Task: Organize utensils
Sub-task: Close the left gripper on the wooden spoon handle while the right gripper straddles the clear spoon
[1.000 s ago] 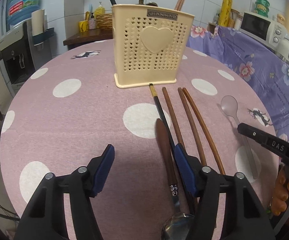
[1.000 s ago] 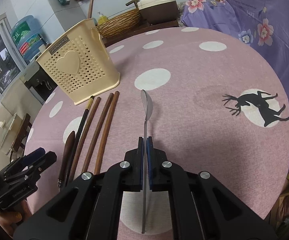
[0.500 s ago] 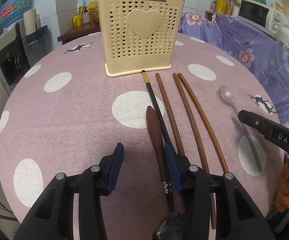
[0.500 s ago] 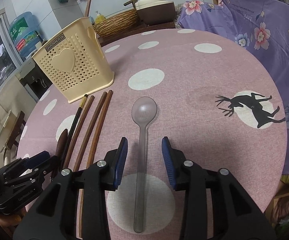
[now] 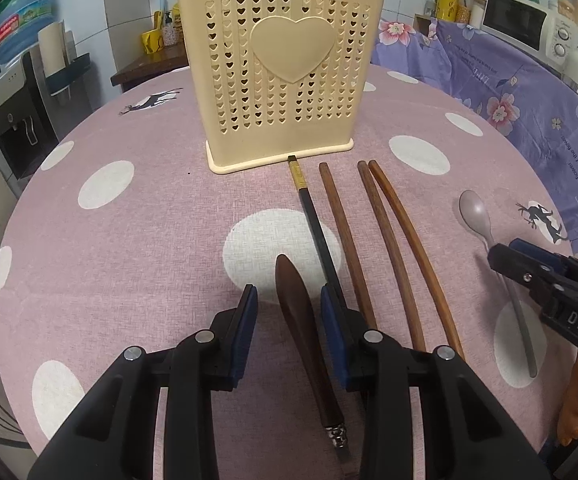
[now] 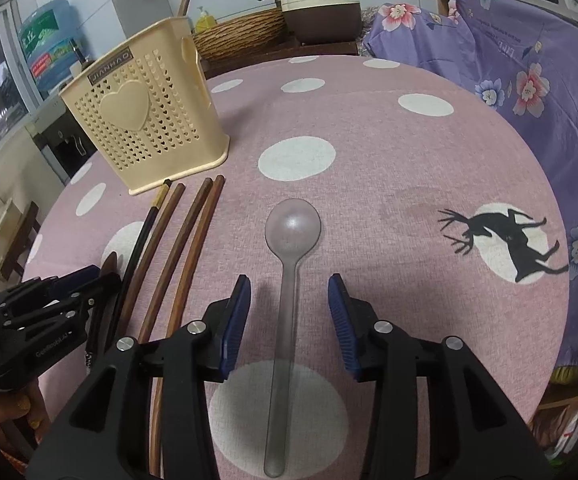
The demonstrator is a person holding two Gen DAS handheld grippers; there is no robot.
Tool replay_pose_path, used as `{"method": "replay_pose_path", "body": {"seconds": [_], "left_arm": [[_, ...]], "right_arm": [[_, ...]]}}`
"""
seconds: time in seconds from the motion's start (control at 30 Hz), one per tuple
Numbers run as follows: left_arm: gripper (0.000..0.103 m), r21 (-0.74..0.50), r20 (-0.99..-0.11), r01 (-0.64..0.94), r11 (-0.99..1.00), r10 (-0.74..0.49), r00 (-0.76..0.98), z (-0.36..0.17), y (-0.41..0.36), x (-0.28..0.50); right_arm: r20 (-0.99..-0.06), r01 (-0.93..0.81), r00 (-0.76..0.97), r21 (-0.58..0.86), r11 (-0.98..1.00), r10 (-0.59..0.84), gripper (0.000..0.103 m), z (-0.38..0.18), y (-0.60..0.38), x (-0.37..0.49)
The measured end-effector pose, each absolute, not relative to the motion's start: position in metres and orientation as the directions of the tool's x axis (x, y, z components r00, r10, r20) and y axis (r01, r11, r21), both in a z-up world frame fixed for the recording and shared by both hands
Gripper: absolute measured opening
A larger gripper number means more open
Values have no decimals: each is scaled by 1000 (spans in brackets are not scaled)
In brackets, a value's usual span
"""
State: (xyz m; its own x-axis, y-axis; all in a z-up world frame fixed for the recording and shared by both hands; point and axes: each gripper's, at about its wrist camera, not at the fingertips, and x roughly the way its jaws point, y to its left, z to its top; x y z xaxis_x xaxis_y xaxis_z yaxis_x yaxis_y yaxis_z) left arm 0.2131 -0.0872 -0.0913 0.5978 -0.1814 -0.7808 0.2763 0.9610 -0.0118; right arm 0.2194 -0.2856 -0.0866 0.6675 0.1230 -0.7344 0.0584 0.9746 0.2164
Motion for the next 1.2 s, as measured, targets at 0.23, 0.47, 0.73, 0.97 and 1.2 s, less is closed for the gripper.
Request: {"method": "replay_pose_path", "body": {"seconds": [0.23,0.47,0.73,0.97,1.2], "left_arm": [[32,-44,-780,261,964,-197,595,-90,-85,214],[20,-63,-780,252,966,-205,591,-90,-85,221],[19,-63,-781,258,964,-209,589,-89,-85,225],[17,-83,-775,257,963,-224,591,-86,-83,230],[16,-99,-723,265,959,-252,643,-59,-75,225]], "right_arm": [[-765,50,642,105,993,49,44,-87,-275,242],[-780,44,626,45,998,7,43,-87,-267,259],[-784,37,621,31,999,1,37,-87,-265,262],[-781,23,623,67,998,38,37,-85,-268,263],[-739,2,668,119,993,87,37,-66,-270,253]]}}
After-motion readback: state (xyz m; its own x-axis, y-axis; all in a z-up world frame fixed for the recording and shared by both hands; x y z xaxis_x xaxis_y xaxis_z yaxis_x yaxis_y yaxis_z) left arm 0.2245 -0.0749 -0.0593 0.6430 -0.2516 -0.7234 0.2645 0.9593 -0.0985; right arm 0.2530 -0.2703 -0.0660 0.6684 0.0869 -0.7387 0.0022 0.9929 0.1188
